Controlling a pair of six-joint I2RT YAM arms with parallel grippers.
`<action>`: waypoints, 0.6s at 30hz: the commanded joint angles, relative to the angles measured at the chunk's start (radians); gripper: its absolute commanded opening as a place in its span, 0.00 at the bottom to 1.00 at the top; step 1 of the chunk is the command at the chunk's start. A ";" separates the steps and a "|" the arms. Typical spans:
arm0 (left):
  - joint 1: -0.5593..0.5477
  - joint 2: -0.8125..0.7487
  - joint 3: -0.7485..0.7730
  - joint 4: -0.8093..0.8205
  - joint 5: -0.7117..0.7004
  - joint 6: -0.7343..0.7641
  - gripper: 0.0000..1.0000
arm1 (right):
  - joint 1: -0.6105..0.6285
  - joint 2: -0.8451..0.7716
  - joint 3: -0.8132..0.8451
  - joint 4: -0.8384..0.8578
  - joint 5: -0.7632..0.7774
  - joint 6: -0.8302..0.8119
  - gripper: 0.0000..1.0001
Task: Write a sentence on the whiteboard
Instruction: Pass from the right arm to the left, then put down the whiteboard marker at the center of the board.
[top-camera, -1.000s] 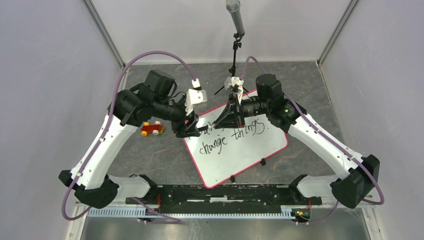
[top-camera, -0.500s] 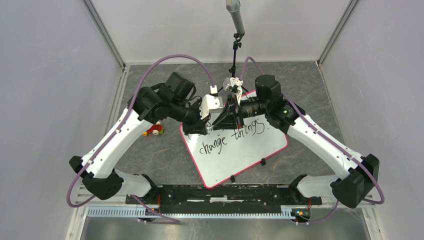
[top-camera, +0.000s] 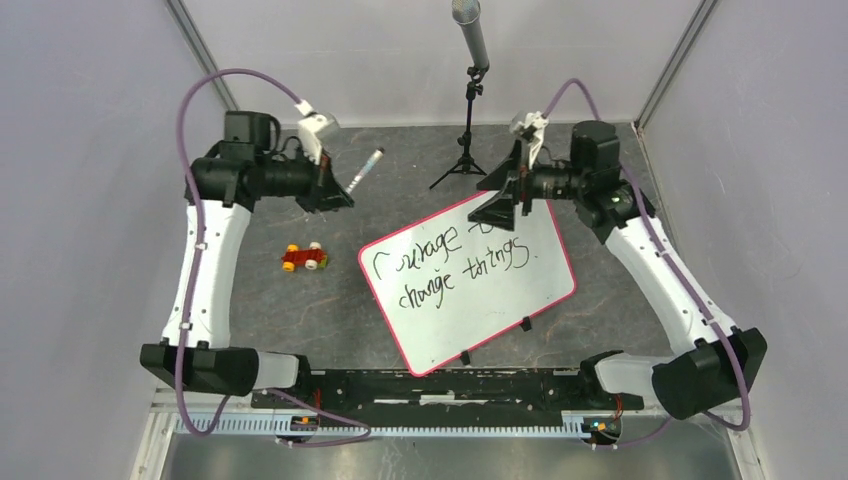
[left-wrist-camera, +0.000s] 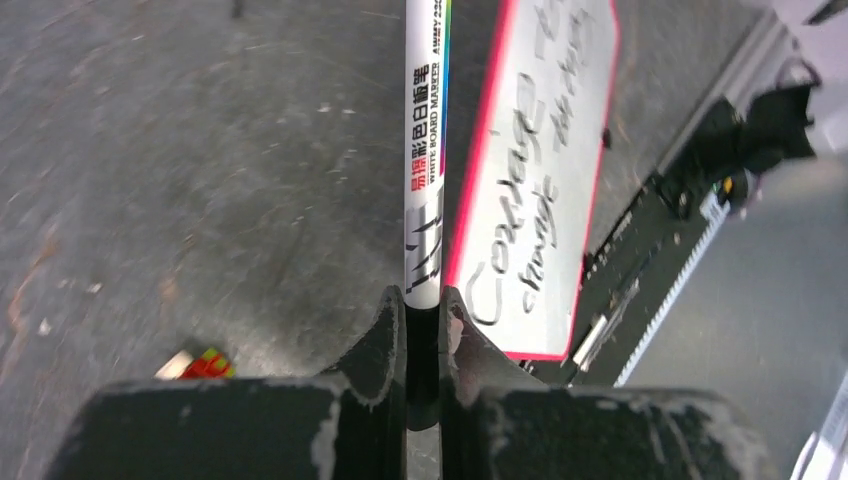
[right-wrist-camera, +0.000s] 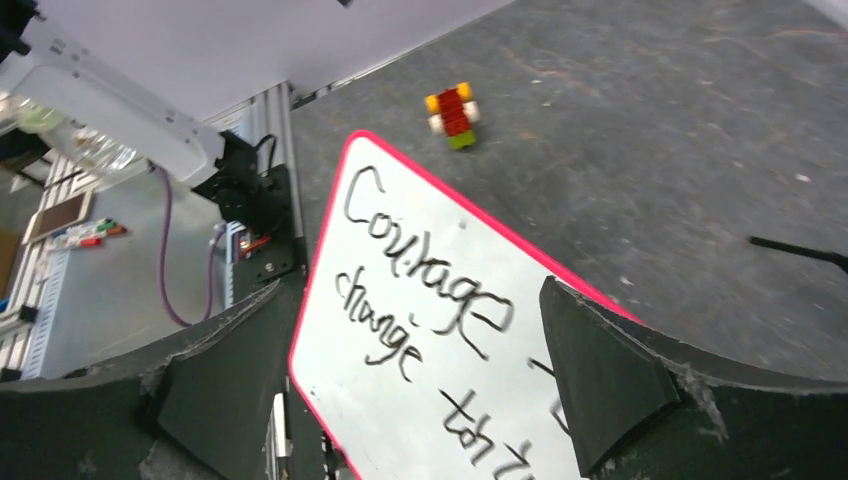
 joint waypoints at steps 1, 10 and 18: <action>0.207 0.032 -0.011 0.067 0.068 -0.086 0.02 | -0.139 -0.047 0.047 -0.056 -0.047 -0.050 0.98; 0.366 0.235 -0.174 0.207 -0.233 0.041 0.05 | -0.487 -0.088 -0.044 -0.179 -0.075 -0.212 0.98; 0.366 0.414 -0.242 0.409 -0.365 0.022 0.12 | -0.547 -0.115 -0.093 -0.309 0.007 -0.382 0.98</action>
